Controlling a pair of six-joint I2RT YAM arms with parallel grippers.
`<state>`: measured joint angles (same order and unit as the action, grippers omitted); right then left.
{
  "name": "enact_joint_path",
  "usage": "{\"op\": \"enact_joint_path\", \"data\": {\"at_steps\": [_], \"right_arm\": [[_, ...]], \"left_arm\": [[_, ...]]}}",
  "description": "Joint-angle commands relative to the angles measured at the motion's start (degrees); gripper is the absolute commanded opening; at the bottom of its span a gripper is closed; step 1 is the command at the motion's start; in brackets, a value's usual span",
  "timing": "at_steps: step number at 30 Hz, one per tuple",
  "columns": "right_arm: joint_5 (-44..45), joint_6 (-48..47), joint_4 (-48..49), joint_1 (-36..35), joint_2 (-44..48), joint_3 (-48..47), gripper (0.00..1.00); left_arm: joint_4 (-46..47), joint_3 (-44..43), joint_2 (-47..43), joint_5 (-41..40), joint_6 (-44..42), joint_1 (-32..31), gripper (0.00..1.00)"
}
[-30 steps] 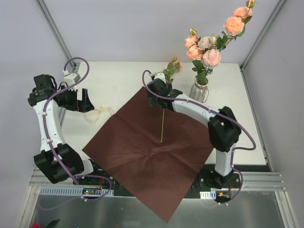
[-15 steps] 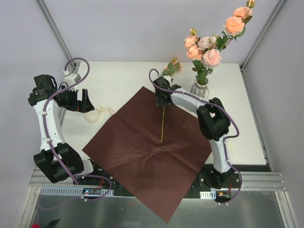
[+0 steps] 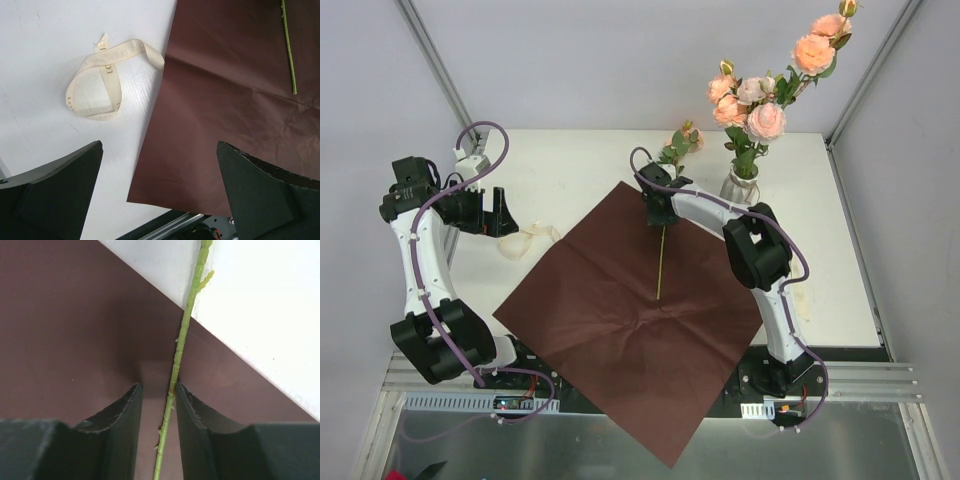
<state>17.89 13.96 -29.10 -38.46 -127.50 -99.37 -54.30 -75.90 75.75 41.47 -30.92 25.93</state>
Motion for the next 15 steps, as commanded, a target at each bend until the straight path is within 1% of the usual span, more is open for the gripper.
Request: {"op": "enact_joint_path", "data": {"at_steps": [1, 3, 4, 6, 7, 8, 11, 15], "right_arm": [[0.21, 3.44, -4.38, -0.21, -1.70, -2.05, 0.30], [-0.05, 4.50, -4.91, -0.13, -1.87, -1.96, 0.24], [-0.05, 4.94, -5.26, -0.21, -2.13, -2.05, 0.17], [-0.48, 6.16, -5.79, -0.13, -2.05, -1.53, 0.10], [-0.66, 6.61, -5.70, -0.04, -1.70, -1.18, 0.03], [-0.75, 6.87, -5.09, -0.13, -1.35, -0.65, 0.01], [-0.84, 7.67, -1.76, -0.22, 1.81, 1.98, 0.01], [0.83, 5.91, 2.64, -1.26, 8.91, 3.83, 0.01]], "left_arm": [[-0.80, 0.31, -1.30, 0.01, -0.99, -0.01, 0.97], [-0.89, 0.57, -1.39, -0.43, -1.34, -0.01, 0.97], [-0.80, 0.58, -1.56, -0.86, -1.34, 0.08, 0.97], [-0.89, 0.75, -1.74, -1.22, -1.60, -0.01, 0.97], [-0.89, 0.66, -1.92, -1.57, -1.69, -0.01, 0.98], [-0.80, 0.66, -2.00, -1.66, -1.69, -0.01, 0.98], [-0.80, 0.58, -2.09, -1.66, -1.69, 0.00, 0.98], [-0.80, 0.31, -1.66, -1.92, -1.43, 0.08, 0.98]]}}
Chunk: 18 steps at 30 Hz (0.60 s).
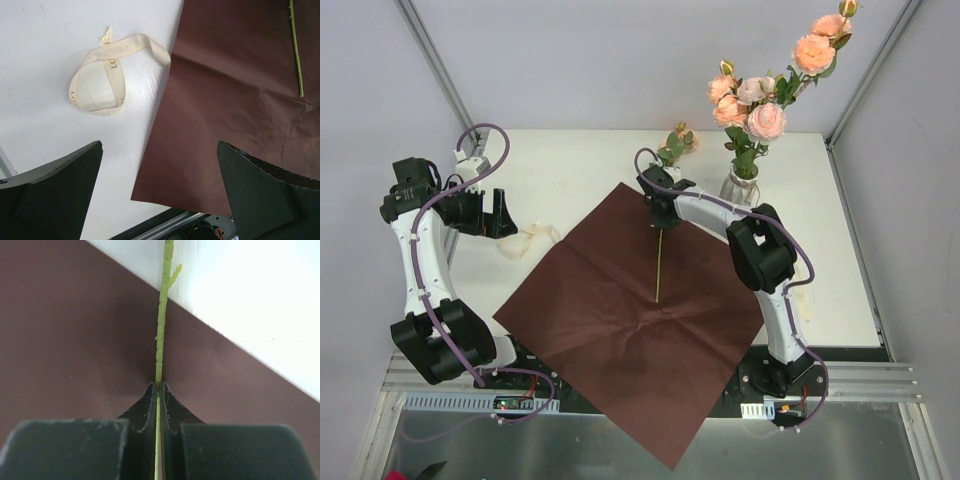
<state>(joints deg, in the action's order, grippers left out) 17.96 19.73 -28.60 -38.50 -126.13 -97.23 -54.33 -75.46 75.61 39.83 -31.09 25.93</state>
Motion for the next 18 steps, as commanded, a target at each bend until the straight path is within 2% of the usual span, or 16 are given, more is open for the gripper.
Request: {"op": "enact_joint_path", "data": {"at_steps": [1, 7, 11, 18], "right_arm": [[0.85, -1.43, 4.06, -1.40, 8.87, 1.87, 0.01], [-0.11, -9.08, 15.91, -4.74, 20.82, 4.24, 0.01], [-3.09, -18.47, 19.37, -6.41, 28.19, 3.46, 0.01], [-5.56, -28.15, 23.33, -6.41, 38.40, 1.00, 0.01]], "left_arm": [[-0.87, -0.21, -1.17, -0.46, -1.25, 0.00, 0.98], [-3.76, -4.59, 2.33, -0.46, -0.20, 0.00, 0.99], [-5.79, -10.40, 4.02, 0.68, 1.29, -0.01, 0.98], [-5.27, -7.34, 0.86, 1.74, 1.74, -0.01, 0.98]]}}
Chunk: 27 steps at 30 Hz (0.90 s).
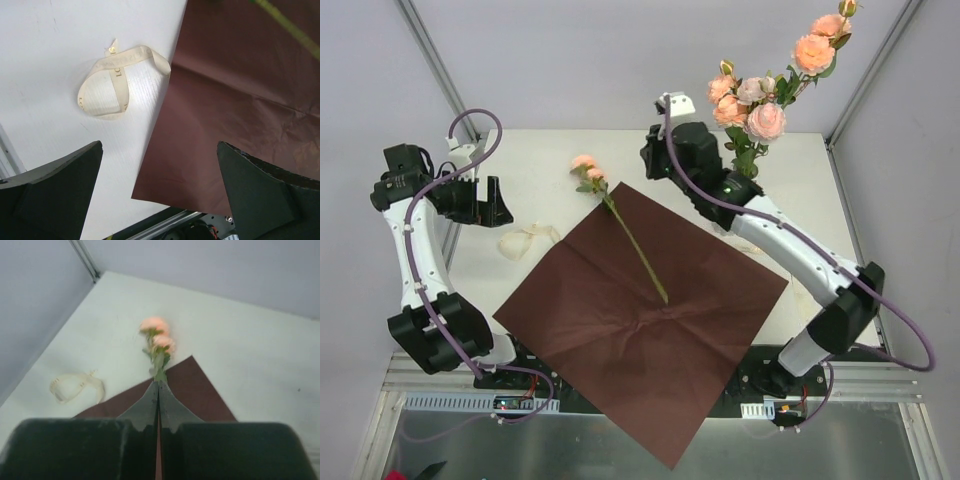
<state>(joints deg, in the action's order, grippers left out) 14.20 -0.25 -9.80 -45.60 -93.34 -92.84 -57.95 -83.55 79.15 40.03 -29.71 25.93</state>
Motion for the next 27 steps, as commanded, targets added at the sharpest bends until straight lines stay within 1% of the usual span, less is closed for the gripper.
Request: {"op": "enact_joint_path", "data": {"at_steps": [1, 4, 5, 6, 8, 9, 10, 11, 12, 13, 14, 15, 17, 20, 25, 27], "right_arm": [[-1.80, -8.27, 3.05, 0.69, 6.15, -3.84, 0.01], [-3.90, -7.49, -1.35, 0.78, 7.29, -3.32, 0.01], [-4.35, -6.96, -2.14, 0.61, 8.17, -1.92, 0.01], [-4.96, -5.82, -2.32, 0.52, 8.78, 2.53, 0.01], [-8.12, -4.94, -2.59, 0.60, 8.01, 5.64, 0.01], [-9.61, -4.85, -5.72, 0.60, 6.52, 5.91, 0.05], [-12.41, -5.28, -7.93, 0.52, 4.59, 4.61, 0.11], [-13.66, -5.81, -9.78, 0.17, 0.05, 3.64, 0.25], [-13.76, -6.34, -14.06, -0.10, -2.70, 2.15, 0.33], [-16.37, -7.73, -16.19, -0.62, -5.42, -1.26, 0.41], [-16.83, -8.53, -17.87, -1.50, -10.50, -2.86, 0.54], [-16.83, -9.15, -21.01, -2.03, -13.07, -4.35, 0.59], [-16.83, -10.64, -22.97, -3.52, -18.86, -8.22, 0.67], [-18.14, -11.26, -24.21, -4.66, -24.42, -11.82, 0.72], [-20.43, -10.56, -24.91, -4.93, -31.45, -16.05, 0.72], [-20.79, -10.04, -24.57, -4.93, -32.95, -17.02, 0.72]], "left_arm": [[-1.64, 0.93, -2.95, 1.11, 0.19, -0.01, 0.98], [-1.64, 1.54, -3.48, 0.93, 0.01, 0.00, 0.98], [-1.64, 1.63, -3.57, 1.10, 0.01, -0.01, 0.98], [-1.64, 1.72, -3.92, 1.36, 0.09, 0.08, 0.98], [-1.72, 1.90, -4.10, 2.07, 0.10, 0.00, 0.98], [-1.72, 1.90, -4.10, 2.33, 0.27, -0.01, 0.98], [-1.72, 1.90, -4.10, 2.51, 0.36, -0.01, 0.98], [-1.64, 1.98, -3.92, 2.77, 0.45, -0.01, 0.98], [-1.64, 1.90, -3.66, 2.77, 0.62, -0.09, 0.99], [-1.64, 2.16, -3.57, 2.68, 0.80, -0.01, 0.99], [-1.72, 2.16, -3.66, 2.42, 0.89, 0.08, 0.99], [-1.72, 2.25, -3.74, 2.42, 0.80, 0.00, 0.99], [-1.64, 3.04, -4.09, 2.33, 0.54, -0.01, 0.99], [-1.20, 4.01, -4.53, 1.72, 0.01, 0.08, 0.99], [-1.28, 4.01, -4.71, 0.66, -0.69, 0.08, 0.99], [-1.20, 4.01, -4.97, 0.40, -1.04, 0.08, 0.99]]}}
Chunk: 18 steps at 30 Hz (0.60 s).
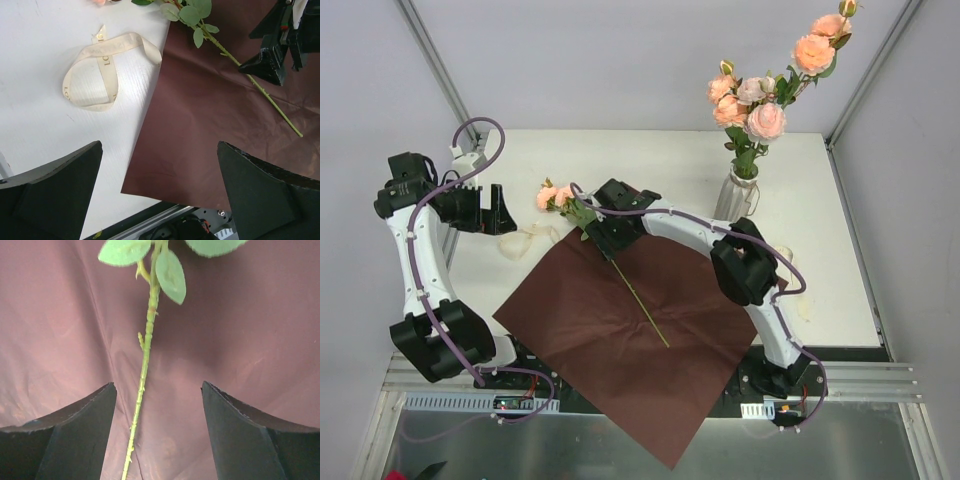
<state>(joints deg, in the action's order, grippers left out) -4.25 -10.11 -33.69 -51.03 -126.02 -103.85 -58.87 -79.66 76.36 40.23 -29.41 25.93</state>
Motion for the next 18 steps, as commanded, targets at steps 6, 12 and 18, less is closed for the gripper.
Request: {"op": "enact_joint_path", "data": {"at_steps": [6, 12, 18], "right_arm": [[-1.99, 0.44, 0.38, 0.23, -4.23, -7.06, 0.67], [-0.76, 0.62, 0.38, -0.48, -7.31, -9.17, 0.64], [0.91, 1.76, 0.82, -0.39, -8.89, -9.96, 0.56]], "left_arm": [[-0.37, 0.99, -2.53, -0.41, -2.41, 0.08, 0.99], [-0.28, 1.70, -2.53, -0.41, -3.11, 0.08, 0.99], [-0.37, 1.96, -3.14, -0.85, -3.55, 0.08, 0.99]]}}
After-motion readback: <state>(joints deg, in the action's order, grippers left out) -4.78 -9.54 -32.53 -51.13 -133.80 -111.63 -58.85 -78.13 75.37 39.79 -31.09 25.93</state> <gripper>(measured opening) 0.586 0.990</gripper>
